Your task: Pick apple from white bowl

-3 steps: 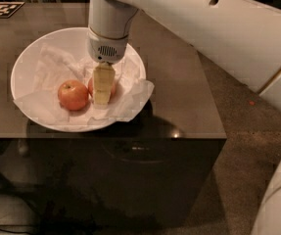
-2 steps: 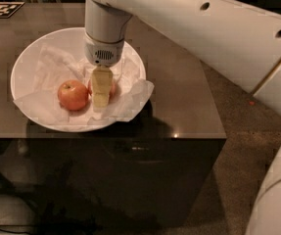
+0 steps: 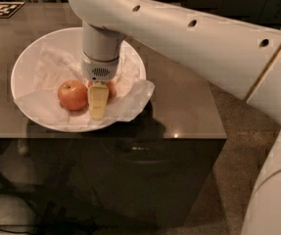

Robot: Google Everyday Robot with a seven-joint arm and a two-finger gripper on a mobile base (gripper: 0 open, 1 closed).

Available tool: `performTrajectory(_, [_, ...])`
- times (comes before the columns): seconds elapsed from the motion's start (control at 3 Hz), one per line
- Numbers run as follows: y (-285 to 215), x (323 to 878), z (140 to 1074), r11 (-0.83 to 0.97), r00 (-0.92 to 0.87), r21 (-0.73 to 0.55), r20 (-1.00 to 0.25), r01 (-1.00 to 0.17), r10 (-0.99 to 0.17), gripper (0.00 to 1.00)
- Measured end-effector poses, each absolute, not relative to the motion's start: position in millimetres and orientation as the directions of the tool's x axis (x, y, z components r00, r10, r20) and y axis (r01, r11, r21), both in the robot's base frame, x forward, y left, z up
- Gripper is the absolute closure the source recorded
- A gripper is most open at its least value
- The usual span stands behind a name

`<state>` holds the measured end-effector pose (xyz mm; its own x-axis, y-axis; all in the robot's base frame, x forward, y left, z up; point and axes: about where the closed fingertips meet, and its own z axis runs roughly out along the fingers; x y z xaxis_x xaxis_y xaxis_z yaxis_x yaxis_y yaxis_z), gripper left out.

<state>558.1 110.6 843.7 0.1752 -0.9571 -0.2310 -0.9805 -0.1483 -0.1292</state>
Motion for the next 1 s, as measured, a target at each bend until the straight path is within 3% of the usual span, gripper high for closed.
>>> performTrajectory(1.0, [110.6,558.0,843.4,-0.149,0.175,-0.129,-0.231,-0.98,-0.957,0.82])
